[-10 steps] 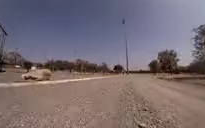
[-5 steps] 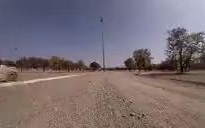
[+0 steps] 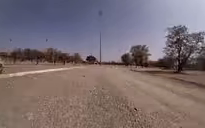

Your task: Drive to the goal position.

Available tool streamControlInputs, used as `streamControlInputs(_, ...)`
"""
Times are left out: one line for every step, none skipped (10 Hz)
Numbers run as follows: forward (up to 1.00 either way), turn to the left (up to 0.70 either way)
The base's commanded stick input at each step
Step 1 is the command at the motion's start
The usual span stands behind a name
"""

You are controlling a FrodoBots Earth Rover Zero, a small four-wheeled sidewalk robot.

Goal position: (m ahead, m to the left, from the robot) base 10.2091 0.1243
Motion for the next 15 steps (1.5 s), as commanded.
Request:
streamControlInputs(1.0, 0.0)
streamControlInputs(1.0, 0.0)
streamControlInputs(1.0, 0.0)
streamControlInputs(1.0, 0.0)
streamControlInputs(1.0, 0.0)
streamControlInputs(1.0, 0.0)
streamControlInputs(1.0, 0.0)
streamControlInputs(1.0, 0.0)
streamControlInputs(1.0, 0.0)
streamControlInputs(1.0, 0.0)
streamControlInputs(1.0, 0.0)
streamControlInputs(1.0, 0.02)
streamControlInputs(1.0, 0.19)
streamControlInputs(1.0, 0.28)
streamControlInputs(1.0, 0.21)
